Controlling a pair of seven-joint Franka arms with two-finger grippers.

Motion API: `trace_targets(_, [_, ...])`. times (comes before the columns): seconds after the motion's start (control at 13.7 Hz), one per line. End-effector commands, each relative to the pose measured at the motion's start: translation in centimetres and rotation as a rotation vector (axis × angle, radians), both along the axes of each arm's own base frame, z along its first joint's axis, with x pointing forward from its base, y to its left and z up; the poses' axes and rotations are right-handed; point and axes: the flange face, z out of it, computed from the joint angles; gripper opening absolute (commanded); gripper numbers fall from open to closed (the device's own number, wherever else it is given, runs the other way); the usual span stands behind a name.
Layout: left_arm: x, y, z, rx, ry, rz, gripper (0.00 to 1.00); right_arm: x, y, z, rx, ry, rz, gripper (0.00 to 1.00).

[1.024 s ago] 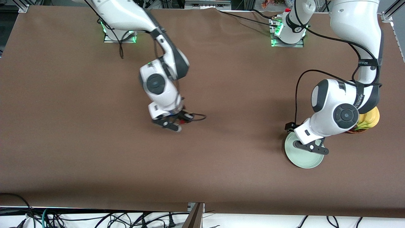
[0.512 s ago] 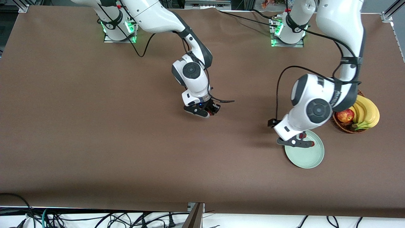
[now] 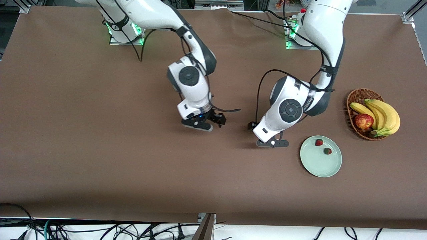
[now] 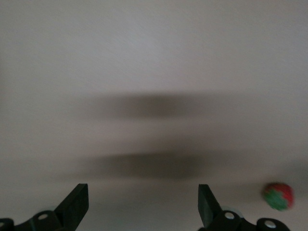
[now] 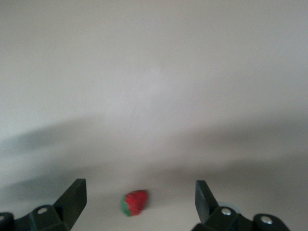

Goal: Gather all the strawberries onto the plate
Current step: 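Release the last strawberry mid-table while the left gripper comes back, then grasp the last strawberry with the left gripper while the right gripper retracts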

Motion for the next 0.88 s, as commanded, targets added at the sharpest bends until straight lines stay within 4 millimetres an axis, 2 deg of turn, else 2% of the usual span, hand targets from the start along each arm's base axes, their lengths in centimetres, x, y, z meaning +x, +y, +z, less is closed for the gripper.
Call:
trace_targets(0.0, [-0.9,-3.1,-0.4,-0.058,-0.004,0.059,0.99,3.1,-9.0,6.0,-0.056,0.073,0.133,1.00])
trace_targets(0.22, [-3.1,-8.1,-3.0,-0.084,-0.028,0.137,0.99,5.0,-18.3,10.9,-0.082,0.139,0.226,1.00])
trace_targets(0.44, [-5.6,-12.3,-5.4,-0.095,-0.064,0.153,0.97,5.5,-28.0,15.4,-0.111,0.188,0.320,1.00])
trace_targets(0.59, [-7.2,-14.2,-7.3,-0.089,-0.065,0.157,0.96,5.0,-32.3,19.6,-0.119,0.188,0.345,1.00])
trace_targets(0.66, [-7.6,-14.7,-7.9,-0.088,-0.067,0.159,0.91,4.5,-34.8,20.6,-0.150,0.215,0.325,1.00])
trace_targets(0.73, [-8.1,-15.2,-8.3,-0.086,-0.065,0.152,0.77,3.7,-36.3,22.5,-0.186,0.208,0.319,1.00])
trace_targets(0.8, [-8.6,-15.7,-8.6,-0.085,-0.065,0.145,0.70,3.1,-37.1,23.6,-0.208,0.208,0.318,1.00])
